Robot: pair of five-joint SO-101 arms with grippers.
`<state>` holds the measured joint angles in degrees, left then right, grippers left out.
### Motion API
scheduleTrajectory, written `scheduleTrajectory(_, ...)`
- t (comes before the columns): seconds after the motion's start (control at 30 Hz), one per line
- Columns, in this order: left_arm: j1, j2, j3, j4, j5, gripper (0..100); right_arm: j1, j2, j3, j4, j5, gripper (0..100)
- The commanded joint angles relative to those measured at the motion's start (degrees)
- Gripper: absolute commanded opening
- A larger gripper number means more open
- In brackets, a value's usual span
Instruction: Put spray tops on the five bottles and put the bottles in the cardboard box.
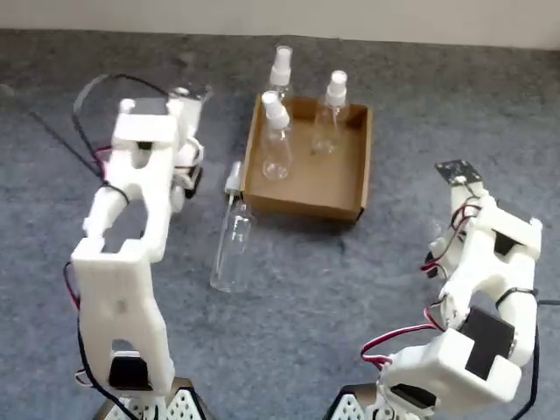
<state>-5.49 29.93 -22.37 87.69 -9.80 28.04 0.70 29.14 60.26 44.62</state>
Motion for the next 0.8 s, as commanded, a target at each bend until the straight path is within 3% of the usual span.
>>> scheduleTrajectory(0.0,0.2,-13.1,5.8,1.8,-0.4,0,3.8,0.2,-1.5,-0.7,-4.5,9.4)
scheduleTrajectory(0.23,8.3,-33.6,33.8,-10.1,2.0,0,3.0,0.1,-1.5,1.5,-6.5,23.3)
scheduleTrajectory(0.4,9.0,-46.1,47.0,-16.5,4.4,0,-0.4,0.1,-4.0,6.5,-7.1,23.8)
scheduleTrajectory(0.57,8.8,-50.3,53.1,-19.2,4.2,0,-3.7,0.4,-11.6,10.9,-13.5,23.9)
scheduleTrajectory(0.77,8.7,-50.3,55.0,-20.0,4.0,0,-5.3,0.5,-16.7,13.6,-13.3,23.9)
